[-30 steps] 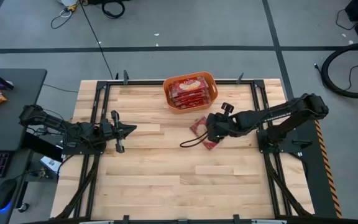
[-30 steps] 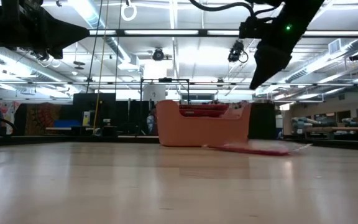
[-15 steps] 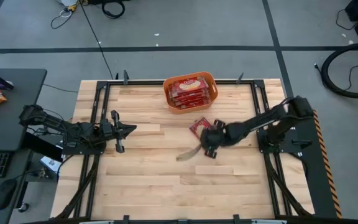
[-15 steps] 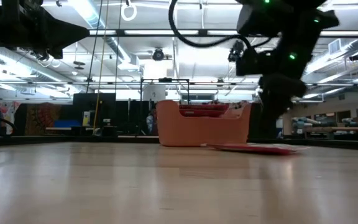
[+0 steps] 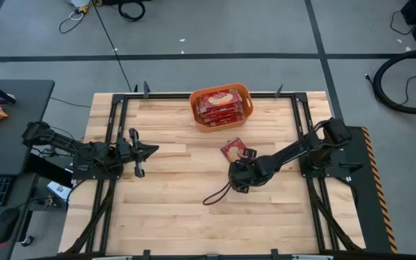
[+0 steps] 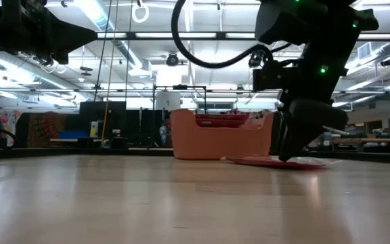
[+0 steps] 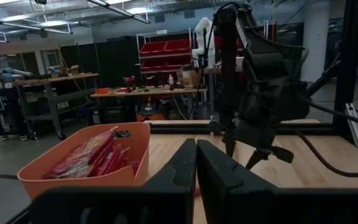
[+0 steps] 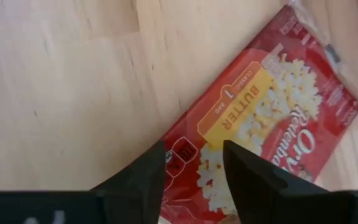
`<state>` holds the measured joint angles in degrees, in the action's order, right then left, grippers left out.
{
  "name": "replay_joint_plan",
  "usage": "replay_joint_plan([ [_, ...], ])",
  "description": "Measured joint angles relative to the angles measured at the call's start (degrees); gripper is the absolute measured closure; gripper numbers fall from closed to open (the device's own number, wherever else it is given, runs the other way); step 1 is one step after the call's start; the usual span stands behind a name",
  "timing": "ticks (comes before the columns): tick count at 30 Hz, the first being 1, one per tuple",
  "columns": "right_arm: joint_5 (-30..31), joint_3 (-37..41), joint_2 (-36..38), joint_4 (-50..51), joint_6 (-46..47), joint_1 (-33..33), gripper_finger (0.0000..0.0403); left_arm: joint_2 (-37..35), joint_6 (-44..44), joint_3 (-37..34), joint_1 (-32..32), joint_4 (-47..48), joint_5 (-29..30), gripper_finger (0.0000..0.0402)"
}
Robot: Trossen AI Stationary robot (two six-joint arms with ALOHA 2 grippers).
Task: Sort popcorn bags into baskets
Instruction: Stack the popcorn bag on top of the stacked popcorn bag into the bin
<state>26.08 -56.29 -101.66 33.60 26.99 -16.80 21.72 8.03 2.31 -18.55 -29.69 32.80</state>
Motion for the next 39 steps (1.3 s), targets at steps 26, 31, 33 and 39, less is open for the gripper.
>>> replay_joint_plan([
  [26,2.1,3.9,0.6,-3.5,6.2,-1.1,0.0145,0.0,0.0,0.0,0.0,0.0,0.0,0.0383],
  [31,2.9,5.4,0.8,-2.4,7.6,-0.5,0.0159,0.0,0.0,0.0,0.0,0.0,0.0,0.0383],
  [33,2.9,5.6,0.8,-1.9,6.6,-0.2,0.0175,0.0,0.0,0.0,0.0,0.0,0.0,0.0383],
  [39,2.6,5.7,0.8,0.0,1.7,1.0,0.0254,0.0,0.0,0.0,0.0,0.0,0.0,0.0383],
])
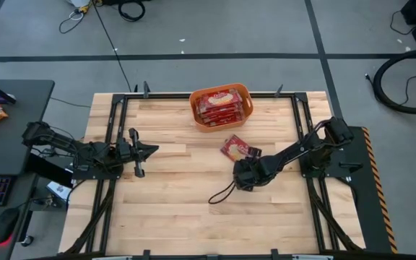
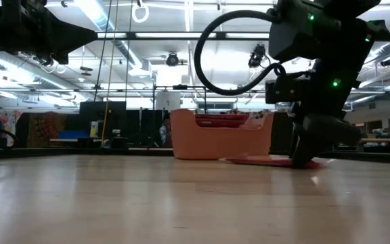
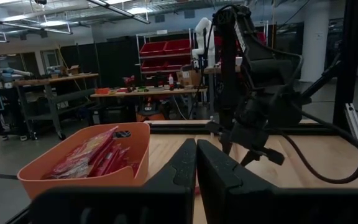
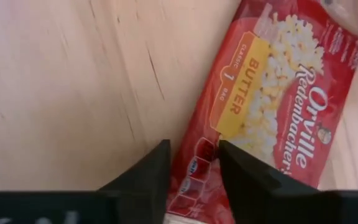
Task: Sort popcorn bags into baskets
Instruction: Stack the popcorn bag on top of the stacked popcorn bag into the bin
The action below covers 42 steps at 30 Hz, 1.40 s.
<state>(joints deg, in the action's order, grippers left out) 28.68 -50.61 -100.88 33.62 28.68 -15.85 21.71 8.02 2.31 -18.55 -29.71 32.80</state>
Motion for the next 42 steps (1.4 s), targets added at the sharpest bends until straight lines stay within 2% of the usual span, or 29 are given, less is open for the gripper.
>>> replay_joint_plan([
  [9,-2.8,0.0,-0.1,0.7,-5.4,0.7,0.0388,0.0,0.0,0.0,0.0,0.0,0.0,0.0383],
  [16,-0.1,-4.2,1.0,5.8,-7.4,-0.6,0.0397,0.0,0.0,0.0,0.0,0.0,0.0,0.0383],
  [23,-0.1,-5.7,1.9,10.7,-6.5,-1.3,0.0398,0.0,0.0,0.0,0.0,0.0,0.0,0.0383],
  [28,-0.9,-3.2,2.0,10.9,-3.2,-1.4,0.0385,0.0,0.0,0.0,0.0,0.0,0.0,0.0383],
  [36,-0.2,-2.6,2.0,11.5,-3.8,-4.2,0.0339,0.0,0.0,0.0,0.0,0.0,0.0,0.0383],
  [42,-3.1,-2.7,2.0,11.5,-2.8,-6.5,0.0275,0.0,0.0,0.0,0.0,0.0,0.0,0.0383],
])
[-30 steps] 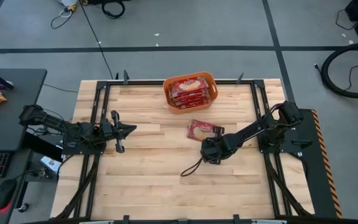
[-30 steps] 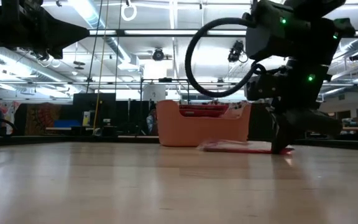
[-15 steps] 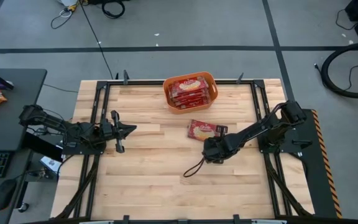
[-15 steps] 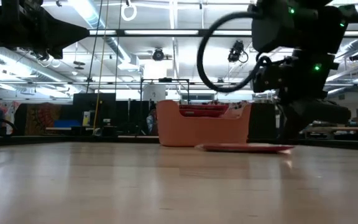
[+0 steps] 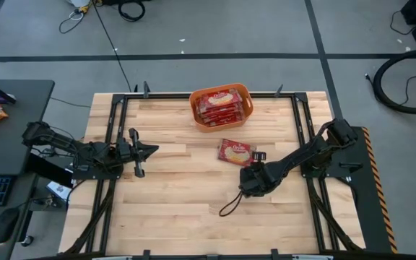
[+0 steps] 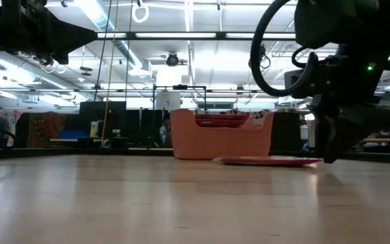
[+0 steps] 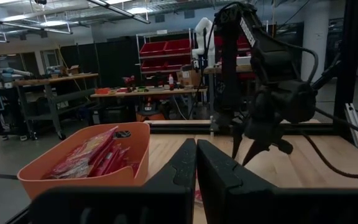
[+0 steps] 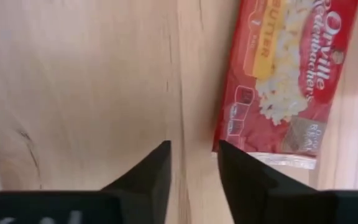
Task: Sort popcorn bags into baskets
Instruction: Stack the popcorn bag on top of the stacked popcorn bag into the bin
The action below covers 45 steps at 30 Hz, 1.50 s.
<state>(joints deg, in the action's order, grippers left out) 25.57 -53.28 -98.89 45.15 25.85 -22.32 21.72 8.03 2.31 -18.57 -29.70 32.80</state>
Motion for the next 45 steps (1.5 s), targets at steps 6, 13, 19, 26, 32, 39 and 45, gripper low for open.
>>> replay_joint_plan([
  [6,6.6,0.3,-1.4,-0.8,1.2,-1.7,0.0212,0.0,0.0,0.0,0.0,0.0,0.0,0.0383],
  [13,12.4,0.3,-5.5,-0.5,-0.4,-1.9,0.0193,0.0,0.0,0.0,0.0,0.1,0.0,0.0383],
  [19,17.0,0.4,-7.0,0.5,-0.4,-2.0,0.0199,0.0,0.0,0.0,0.0,0.3,0.0,0.0383],
  [26,20.7,1.5,-7.0,1.1,-1.7,-1.1,0.0217,0.0,-0.3,0.0,0.0,0.4,0.0,0.0383],
  [32,20.2,3.8,-6.8,-2.5,-4.1,0.7,0.023,0.0,-0.3,0.0,0.0,0.4,0.0,0.0383],
  [39,21.3,4.8,-6.6,-4.0,-7.2,2.5,0.0243,0.0,-0.4,0.0,0.0,0.4,0.0,0.0383],
  [45,20.3,4.9,-6.7,-5.2,-10.1,4.8,0.0278,0.0,-0.4,0.0,0.0,0.4,0.0,0.0383],
])
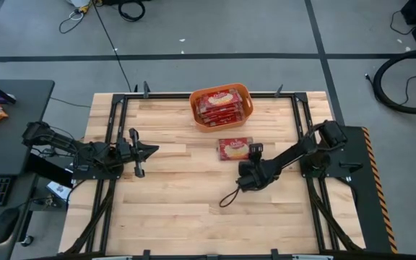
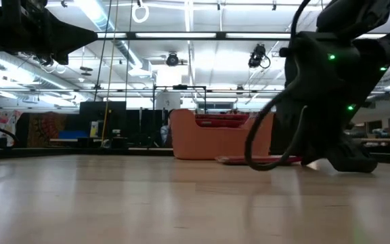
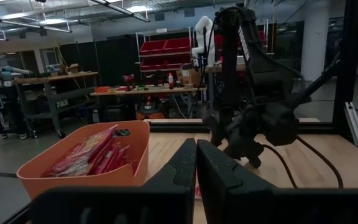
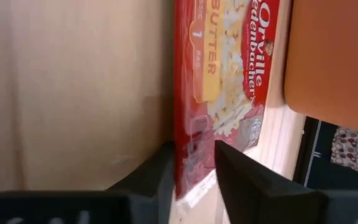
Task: Sort popcorn bags into baskets
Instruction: Stack the popcorn bag on top of the stacked popcorn bag into the bin
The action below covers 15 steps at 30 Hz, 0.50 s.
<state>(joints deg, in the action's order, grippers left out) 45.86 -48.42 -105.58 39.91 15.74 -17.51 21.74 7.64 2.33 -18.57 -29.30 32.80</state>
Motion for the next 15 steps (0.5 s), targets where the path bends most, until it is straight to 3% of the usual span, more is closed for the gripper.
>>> replay_joint_plan([
  [7,-2.2,0.0,-0.1,-1.3,-1.8,1.6,0.0388,0.0,0.0,0.0,0.0,0.0,0.0,0.0383],
  [15,1.6,-5.0,1.7,8.4,-1.0,1.6,0.0396,0.0,0.0,0.0,0.0,0.2,0.0,0.0383],
])
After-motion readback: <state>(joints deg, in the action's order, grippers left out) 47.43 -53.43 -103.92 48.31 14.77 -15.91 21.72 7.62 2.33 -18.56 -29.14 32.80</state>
